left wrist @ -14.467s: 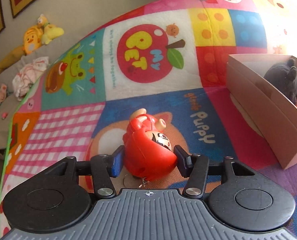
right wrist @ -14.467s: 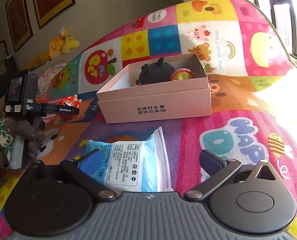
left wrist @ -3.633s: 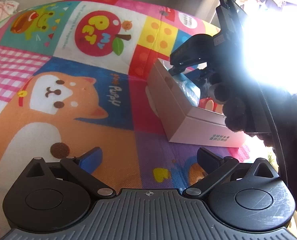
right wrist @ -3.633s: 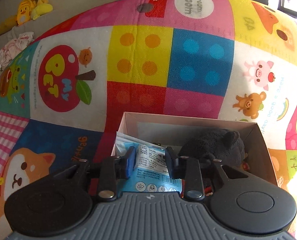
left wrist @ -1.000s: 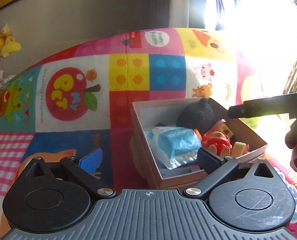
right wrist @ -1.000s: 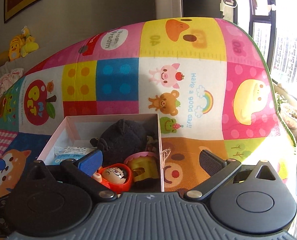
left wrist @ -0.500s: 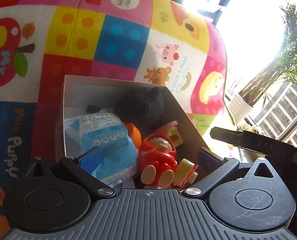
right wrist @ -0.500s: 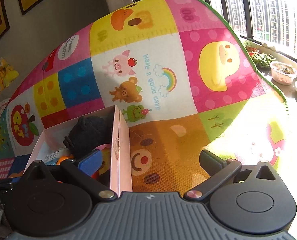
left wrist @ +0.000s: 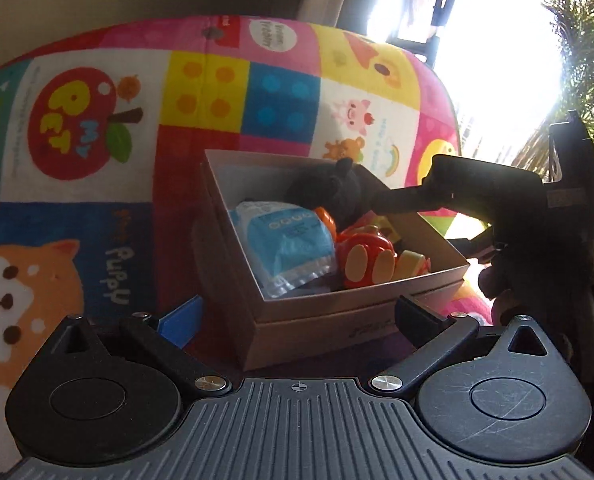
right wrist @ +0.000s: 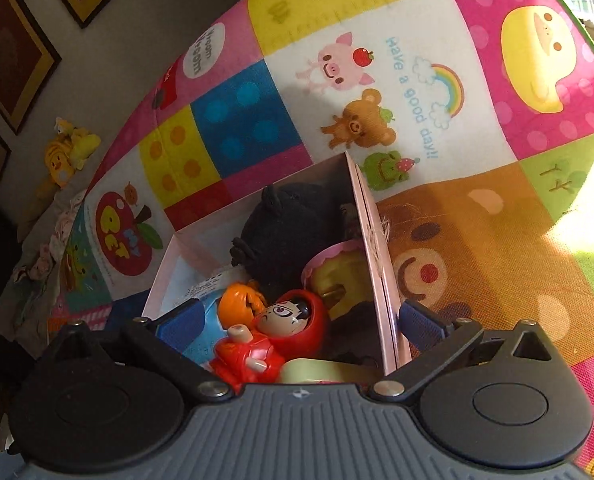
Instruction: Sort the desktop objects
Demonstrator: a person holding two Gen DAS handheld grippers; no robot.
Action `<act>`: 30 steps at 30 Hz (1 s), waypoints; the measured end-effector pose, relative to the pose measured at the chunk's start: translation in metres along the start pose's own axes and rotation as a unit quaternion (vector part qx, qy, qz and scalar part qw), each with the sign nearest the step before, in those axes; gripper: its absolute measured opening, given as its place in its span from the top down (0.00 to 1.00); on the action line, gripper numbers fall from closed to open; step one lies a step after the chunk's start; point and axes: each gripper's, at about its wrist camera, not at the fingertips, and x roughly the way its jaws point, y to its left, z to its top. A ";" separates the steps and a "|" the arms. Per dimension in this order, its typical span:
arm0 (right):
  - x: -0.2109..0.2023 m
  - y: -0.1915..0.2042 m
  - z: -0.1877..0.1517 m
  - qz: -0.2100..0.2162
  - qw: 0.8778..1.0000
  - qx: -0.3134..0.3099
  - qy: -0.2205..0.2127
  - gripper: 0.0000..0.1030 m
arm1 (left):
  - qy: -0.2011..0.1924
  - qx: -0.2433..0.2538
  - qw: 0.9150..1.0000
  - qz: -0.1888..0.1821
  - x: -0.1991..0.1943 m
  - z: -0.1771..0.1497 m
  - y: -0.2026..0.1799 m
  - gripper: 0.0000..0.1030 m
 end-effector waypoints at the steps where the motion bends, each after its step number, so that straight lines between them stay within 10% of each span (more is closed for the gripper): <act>1: 0.001 0.004 -0.001 -0.009 1.000 -0.008 0.001 0.00 | 0.003 -0.001 1.000 -0.003 0.003 -0.004 0.002 0.00; 6: 0.009 0.028 -0.007 -0.001 0.999 -0.039 0.019 0.00 | 0.004 -0.035 0.998 -0.044 -0.001 -0.011 0.021 0.00; 13: 0.033 0.080 -0.024 -0.006 0.995 -0.102 0.016 0.00 | -0.016 -0.047 0.999 0.005 -0.020 -0.013 0.048 0.00; 21: -0.019 0.084 -0.077 -0.024 0.995 -0.093 -0.017 0.00 | -0.033 0.029 0.987 0.156 -0.071 -0.045 0.046 0.00; 30: -0.059 0.083 -0.171 -0.126 0.975 -0.183 0.017 0.00 | 0.009 0.011 0.978 0.207 -0.074 -0.079 0.036 0.00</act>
